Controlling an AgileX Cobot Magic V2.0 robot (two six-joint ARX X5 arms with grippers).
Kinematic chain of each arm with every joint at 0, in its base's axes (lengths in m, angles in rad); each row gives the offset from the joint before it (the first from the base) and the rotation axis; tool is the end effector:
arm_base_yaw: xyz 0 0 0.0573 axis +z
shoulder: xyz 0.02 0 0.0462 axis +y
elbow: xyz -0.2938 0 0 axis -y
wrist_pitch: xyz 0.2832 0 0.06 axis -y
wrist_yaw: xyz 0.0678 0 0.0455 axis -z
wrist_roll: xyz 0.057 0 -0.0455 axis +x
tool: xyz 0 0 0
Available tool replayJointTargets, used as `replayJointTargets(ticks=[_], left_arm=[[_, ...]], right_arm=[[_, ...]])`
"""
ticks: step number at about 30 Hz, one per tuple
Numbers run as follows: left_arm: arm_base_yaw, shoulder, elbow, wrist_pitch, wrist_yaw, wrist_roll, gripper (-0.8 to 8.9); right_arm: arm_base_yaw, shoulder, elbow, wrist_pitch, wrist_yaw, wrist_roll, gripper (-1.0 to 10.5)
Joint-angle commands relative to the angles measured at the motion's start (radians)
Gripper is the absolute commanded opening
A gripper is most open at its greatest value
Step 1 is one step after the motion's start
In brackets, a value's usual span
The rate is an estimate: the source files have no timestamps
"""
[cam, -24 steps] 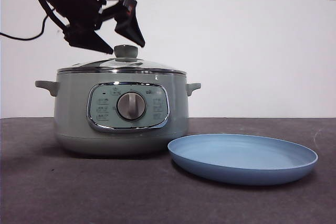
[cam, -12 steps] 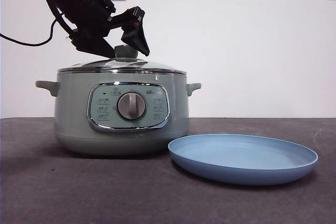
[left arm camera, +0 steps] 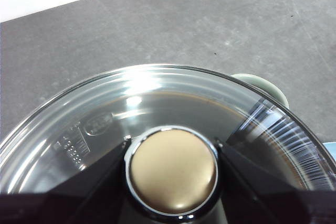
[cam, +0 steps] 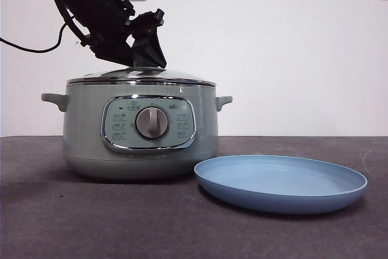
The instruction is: Take the corn out from the steamer,put the corn on the plate,close the lid
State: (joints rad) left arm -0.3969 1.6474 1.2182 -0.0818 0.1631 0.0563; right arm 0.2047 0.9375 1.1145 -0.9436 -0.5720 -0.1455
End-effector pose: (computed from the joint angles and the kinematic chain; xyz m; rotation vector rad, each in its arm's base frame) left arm 0.3959 -0.1760 0.2725 0.1140 0.4987 -0.5621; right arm 0.1873 0.0704 0.3690 0.0120 0.7159 0.7909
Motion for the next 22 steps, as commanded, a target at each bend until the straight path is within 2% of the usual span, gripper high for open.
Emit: replayJointTargets(ticks=[1,10,22], left_arm=[[-0.003,0.012,-0.01,-0.027,0.001,-0.011,-0.09],[-0.003,0.002,0.035,-0.026,0.004,-0.011,-0.09],[-0.003,-0.02,0.288,-0.248,0.08,-0.006,-0.08]], right_arm=[[0.001,0.0,0.002,0.003,0.003,0.006,6.0],[0.001,0.0,0.002,0.003,0.003,0.007,6.0],[0.001,0.0,0.002,0.003,0.002,0.006,6.0]])
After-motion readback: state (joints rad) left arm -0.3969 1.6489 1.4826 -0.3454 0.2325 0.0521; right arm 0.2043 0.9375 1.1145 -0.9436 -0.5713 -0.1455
